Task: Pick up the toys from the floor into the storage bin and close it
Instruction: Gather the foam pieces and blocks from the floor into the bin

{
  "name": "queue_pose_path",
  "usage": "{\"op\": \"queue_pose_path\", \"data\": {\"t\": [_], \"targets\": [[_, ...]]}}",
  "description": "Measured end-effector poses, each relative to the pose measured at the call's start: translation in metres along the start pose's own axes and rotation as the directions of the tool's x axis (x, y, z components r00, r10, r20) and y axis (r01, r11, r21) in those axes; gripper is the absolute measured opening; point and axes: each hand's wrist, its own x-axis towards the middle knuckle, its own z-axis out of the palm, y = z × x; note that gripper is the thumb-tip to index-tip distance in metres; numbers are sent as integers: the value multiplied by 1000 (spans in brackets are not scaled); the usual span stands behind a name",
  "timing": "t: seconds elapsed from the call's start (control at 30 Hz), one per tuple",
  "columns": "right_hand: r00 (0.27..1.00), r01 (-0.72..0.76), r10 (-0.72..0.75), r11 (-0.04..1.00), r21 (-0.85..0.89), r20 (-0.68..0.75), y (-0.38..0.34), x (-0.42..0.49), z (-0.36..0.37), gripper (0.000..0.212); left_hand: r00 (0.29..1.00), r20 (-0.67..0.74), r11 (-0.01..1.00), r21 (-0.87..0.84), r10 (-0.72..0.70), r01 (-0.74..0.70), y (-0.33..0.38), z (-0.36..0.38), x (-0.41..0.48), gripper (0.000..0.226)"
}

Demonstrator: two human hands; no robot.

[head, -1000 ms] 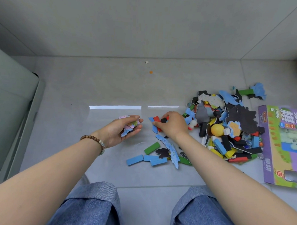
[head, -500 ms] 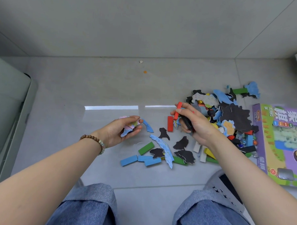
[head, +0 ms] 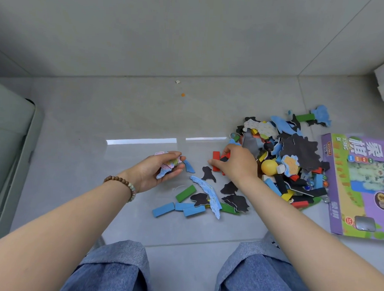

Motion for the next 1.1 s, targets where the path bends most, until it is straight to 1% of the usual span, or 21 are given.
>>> {"op": "queue_pose_path", "data": {"t": [0.1, 0.17, 0.2, 0.23, 0.27, 0.3, 0.33, 0.37, 0.4, 0.43, 0.5, 0.57, 0.63, 0.67, 0.73, 0.8, 0.87, 0.97, 1.03, 1.1], "targets": [[998, -34, 40, 990, -135, 40, -10, 5, 3, 34, 1000, -2, 1000, -9, 3, -3, 2, -5, -1, 7], [994, -58, 68, 992, -109, 87, -14, 9, 5, 26, 1000, -7, 1000, -21, 10, -11, 3, -7, -3, 7], [989, -72, 77, 996, -49, 124, -15, 10, 5, 25, 1000, -17, 999, -32, 16, -17, 4, -8, -6, 7], [982, -91, 79, 994, 59, 172, -16, 11, 4, 27, 999, -30, 999, -42, 26, -27, 6, -9, -8, 8], [971, -119, 68, 969, 217, 228, -20, 10, 1, 30, 998, -45, 998, -51, 41, -43, 8, -10, -11, 9], [958, -162, 46, 900, 404, 283, -26, 7, -7, 31, 997, -59, 997, -55, 59, -62, 12, -10, -15, 10], [946, -210, 15, 789, 578, 323, -34, 4, -18, 29, 994, -71, 995, -54, 80, -84, 17, -10, -20, 11], [939, -244, -23, 661, 709, 344, -45, 1, -32, 30, 991, -83, 993, -42, 106, -109, 24, -10, -25, 12], [934, -261, -66, 545, 797, 351, -58, -2, -48, 33, 986, -94, 990, -8, 139, -140, 34, -9, -33, 13], [930, -265, -113, 452, 852, 350, -73, -7, -65, 35, 978, -103, 984, 43, 179, -175, 45, -9, -43, 14], [917, -251, -215, 338, 907, 334, -107, -16, -98, 35, 953, -123, 955, 146, 275, -257, 70, -11, -67, 19], [893, -239, -318, 266, 934, 319, -143, -28, -127, 37, 917, -149, 918, 212, 370, -336, 98, -17, -101, 25], [865, -223, -399, 235, 946, 303, -184, -47, -151, 34, 867, -172, 868, 275, 468, -414, 126, -32, -145, 29], [853, -211, -429, 241, 947, 299, -207, -58, -160, 29, 838, -187, 839, 317, 512, -441, 140, -42, -170, 31], [831, -176, -467, 297, 939, 303, -254, -79, -170, 22, 773, -219, 784, 369, 595, -499, 162, -69, -219, 33], [803, -127, -499, 392, 911, 327, -304, -101, -169, 22, 703, -257, 740, 371, 663, -561, 179, -103, -262, 34], [765, -70, -526, 506, 860, 372, -355, -124, -155, 22, 654, -315, 725, 344, 687, -596, 187, -143, -298, 31], [726, 99, -531, 709, 699, 436, -431, -155, -117, 21, 606, -423, 736, 302, 673, -606, 179, -215, -326, 31], [694, 193, -534, 784, 590, 483, -476, -171, -84, 22, 583, -515, 767, 286, 628, -574, 165, -263, -331, 31], [680, 275, -525, 830, 485, 512, -512, -180, -50, 23, 563, -602, 807, 262, 566, -530, 151, -302, -330, 33]]}}
